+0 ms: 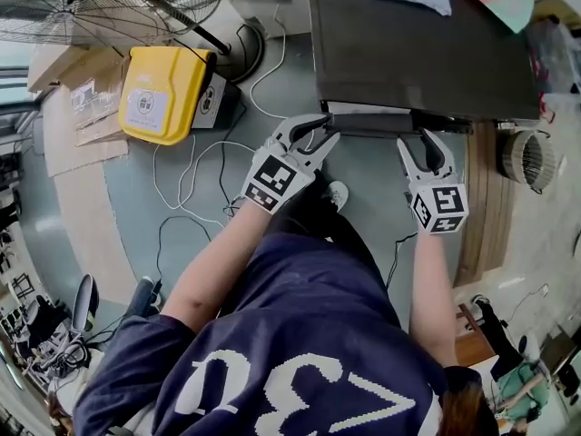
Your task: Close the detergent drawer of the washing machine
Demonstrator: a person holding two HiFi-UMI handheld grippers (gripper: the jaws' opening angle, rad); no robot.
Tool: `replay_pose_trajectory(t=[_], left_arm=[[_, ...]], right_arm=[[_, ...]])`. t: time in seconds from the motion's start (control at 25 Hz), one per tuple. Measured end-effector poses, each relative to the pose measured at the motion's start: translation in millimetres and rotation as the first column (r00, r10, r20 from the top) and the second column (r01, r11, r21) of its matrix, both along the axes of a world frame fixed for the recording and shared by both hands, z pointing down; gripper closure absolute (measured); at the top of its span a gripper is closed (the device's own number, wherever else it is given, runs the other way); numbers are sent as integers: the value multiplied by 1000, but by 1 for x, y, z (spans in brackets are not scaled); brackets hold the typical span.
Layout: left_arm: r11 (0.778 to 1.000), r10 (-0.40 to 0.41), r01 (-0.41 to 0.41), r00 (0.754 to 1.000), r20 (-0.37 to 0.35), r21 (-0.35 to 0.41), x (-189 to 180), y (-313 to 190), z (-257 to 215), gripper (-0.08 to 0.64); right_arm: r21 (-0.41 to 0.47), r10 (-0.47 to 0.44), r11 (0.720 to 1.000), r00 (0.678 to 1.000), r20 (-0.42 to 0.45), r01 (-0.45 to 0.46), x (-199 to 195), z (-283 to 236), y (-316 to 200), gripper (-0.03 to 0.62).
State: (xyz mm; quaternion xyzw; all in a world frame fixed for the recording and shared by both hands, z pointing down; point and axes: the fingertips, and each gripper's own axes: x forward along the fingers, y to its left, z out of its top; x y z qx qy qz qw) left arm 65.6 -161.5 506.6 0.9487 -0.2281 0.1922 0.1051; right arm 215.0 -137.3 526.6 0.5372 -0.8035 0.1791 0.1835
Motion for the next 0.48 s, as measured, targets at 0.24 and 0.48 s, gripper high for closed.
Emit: replay_pose_trajectory(t=[0.24,0.48], left_arm=[[993,-114,114,994,-3,-18,-16,5,-3,495],[992,-114,114,993,12,-49,-22,18,3,540]], right_arm=[[8,74,997,997,-39,-74,9,1,16,439],[0,77,997,997,-19,-77,9,2,21,575]])
